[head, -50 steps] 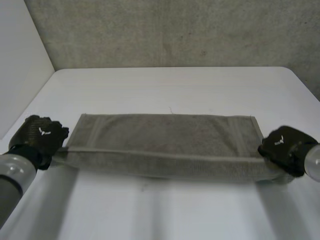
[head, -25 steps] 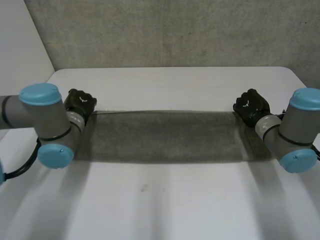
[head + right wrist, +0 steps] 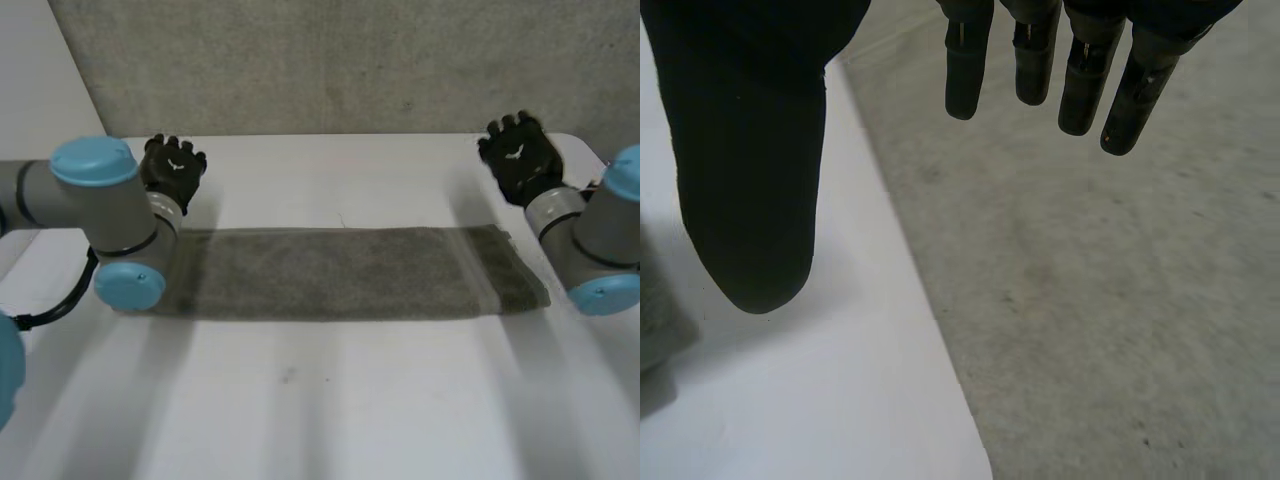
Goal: Fold the towel.
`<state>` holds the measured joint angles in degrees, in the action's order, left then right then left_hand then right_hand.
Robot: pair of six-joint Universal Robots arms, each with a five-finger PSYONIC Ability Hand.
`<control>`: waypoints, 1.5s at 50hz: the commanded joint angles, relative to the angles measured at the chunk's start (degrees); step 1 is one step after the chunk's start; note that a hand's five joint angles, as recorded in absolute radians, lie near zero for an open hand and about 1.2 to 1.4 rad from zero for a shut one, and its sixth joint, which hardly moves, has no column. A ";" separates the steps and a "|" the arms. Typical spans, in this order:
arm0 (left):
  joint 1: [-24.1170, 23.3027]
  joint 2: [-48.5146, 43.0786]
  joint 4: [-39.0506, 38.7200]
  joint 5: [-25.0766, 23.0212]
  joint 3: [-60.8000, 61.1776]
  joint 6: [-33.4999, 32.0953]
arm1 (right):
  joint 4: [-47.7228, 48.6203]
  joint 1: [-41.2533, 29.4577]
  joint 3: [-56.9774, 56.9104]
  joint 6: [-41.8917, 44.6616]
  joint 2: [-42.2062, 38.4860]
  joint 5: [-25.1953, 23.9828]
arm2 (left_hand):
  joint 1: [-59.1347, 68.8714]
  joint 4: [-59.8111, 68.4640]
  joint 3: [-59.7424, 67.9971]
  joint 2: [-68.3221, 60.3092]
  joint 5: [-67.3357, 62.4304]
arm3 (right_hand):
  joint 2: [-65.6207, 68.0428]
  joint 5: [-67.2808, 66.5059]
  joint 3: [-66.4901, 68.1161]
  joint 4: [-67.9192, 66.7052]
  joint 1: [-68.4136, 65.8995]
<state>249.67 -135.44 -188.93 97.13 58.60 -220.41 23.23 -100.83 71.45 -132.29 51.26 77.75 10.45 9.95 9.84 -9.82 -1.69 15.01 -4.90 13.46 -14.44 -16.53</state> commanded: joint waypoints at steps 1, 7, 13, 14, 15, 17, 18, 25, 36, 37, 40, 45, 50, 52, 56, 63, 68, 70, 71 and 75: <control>0.20 11.69 -0.13 -0.62 10.57 8.06 | -5.83 0.46 8.18 -12.20 11.93 1.53 | -0.45 0.05 0.16 -0.18 1.69 | -5.01 4.90 -3.46 4.44 6.53; 0.82 21.33 -0.39 -8.42 21.01 19.55 | -20.29 1.77 11.08 -17.46 16.23 1.53 | -0.45 0.05 0.16 -0.18 1.69 | -5.01 4.90 -3.46 4.44 6.53; 2.92 29.86 -0.48 -17.04 31.64 27.38 | -29.81 4.94 13.97 -20.11 16.41 -0.66 | -0.45 0.05 0.16 -0.18 1.69 | -2.78 2.67 -1.23 2.21 4.30; 3.62 31.53 -0.56 -18.02 33.84 28.53 | -29.47 5.82 15.20 -20.20 16.33 -2.15 | -0.45 0.05 0.16 -0.18 1.69 | 0.26 -0.36 1.80 -0.83 1.26; 3.63 31.55 -0.57 -18.03 33.86 28.54 | -29.47 5.82 15.21 -20.20 16.32 -2.17 | -0.45 0.05 0.16 -0.18 1.69 | 0.29 -0.40 1.83 -0.86 1.23; 4.59 33.65 -0.57 -18.64 37.45 30.55 | -27.72 8.80 17.83 -20.20 16.24 -5.84 | -0.45 0.05 0.16 -0.18 1.69 | 12.16 -12.27 13.71 -12.73 -10.64; 4.60 33.66 -0.57 -18.64 37.47 30.56 | -27.71 8.81 17.85 -20.20 16.24 -5.86 | -0.45 0.05 0.16 -0.18 1.69 | 12.23 -12.34 13.78 -12.80 -10.71; 6.96 35.50 -1.35 -18.90 43.87 32.14 | -18.41 11.97 22.41 -20.03 12.12 -12.18 | -0.45 0.05 0.16 -0.18 1.69 | 16.44 -16.54 17.98 -17.00 -14.92; 7.85 36.82 -5.05 -18.82 47.31 32.14 | -15.94 12.77 19.79 -18.97 4.64 -11.83 | -0.45 0.05 0.16 -0.18 1.69 | 28.64 -28.74 30.18 -29.21 -27.12; 7.76 37.17 -5.57 -18.82 47.49 32.14 | -15.93 12.77 19.78 -18.97 4.64 -11.83 | -0.45 0.05 0.16 -0.18 1.69 | 28.72 -28.82 30.26 -29.29 -27.20; 7.76 38.05 -5.93 -18.82 47.75 32.14 | -15.76 13.29 18.82 -18.27 3.23 -11.40 | -0.45 0.05 0.16 -0.18 1.69 | 59.82 -59.92 61.36 -60.39 -58.30; 7.76 39.02 -6.19 -18.82 48.01 32.14 | -15.76 15.58 17.58 -17.91 3.76 -6.65 | -0.45 0.05 0.16 -0.18 1.69 | 64.99 -65.10 66.54 -65.56 -63.47; 7.85 40.25 -6.37 -18.82 48.28 32.23 | -15.85 18.22 15.56 -15.54 4.37 0.56 | -0.45 0.05 0.16 -0.18 1.69 | 64.99 -65.10 66.54 -65.56 -63.47; 7.85 40.77 -6.37 -18.82 48.45 32.23 | -16.72 20.66 13.55 -11.78 5.16 4.15 | -0.45 0.05 0.16 -0.18 1.69 | 64.99 -65.10 66.54 -65.56 -63.47; 7.93 41.48 -6.37 -18.82 48.54 32.23 | -16.73 23.05 11.52 -6.05 6.48 6.27 | -0.45 0.05 0.16 -0.18 1.69 | 64.99 -65.10 66.54 -65.56 -63.47; 8.11 42.27 -6.37 -18.73 48.63 32.23 | -16.64 19.82 6.43 -0.77 9.99 6.97 | -0.45 0.05 0.16 -0.18 1.69 | 64.99 -65.10 66.54 -65.56 -63.47; 8.02 42.36 -6.45 -18.73 48.81 32.15 | -16.11 8.50 4.58 -5.24 13.42 6.28 | -0.45 0.05 0.16 -0.18 1.69 | 64.99 -65.10 66.54 -65.56 -63.47; 8.02 42.53 -6.45 -18.73 48.81 32.14 | -15.59 4.55 4.40 -6.74 13.51 6.10 | -0.45 0.05 0.16 -0.18 1.69 | 64.99 -65.10 66.54 -65.56 -63.47; 8.02 42.97 -6.54 -18.73 48.81 32.14 | -14.71 0.07 4.40 -7.80 13.43 5.92 | -0.45 0.05 0.16 -0.18 1.69 | 64.99 -65.10 66.54 -65.56 -63.47; 8.02 43.68 -6.72 -18.73 48.81 32.14 | -11.73 -9.60 4.49 -8.86 12.73 5.31 | -0.45 0.05 0.16 -0.18 1.69 | 64.99 -65.10 66.54 -65.56 -63.47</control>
<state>257.71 -92.65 -195.43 78.39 107.40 -188.24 8.03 -96.17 75.95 -138.06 64.34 83.94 10.45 9.62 9.66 -9.51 -1.56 75.76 -57.11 77.15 -77.81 -63.37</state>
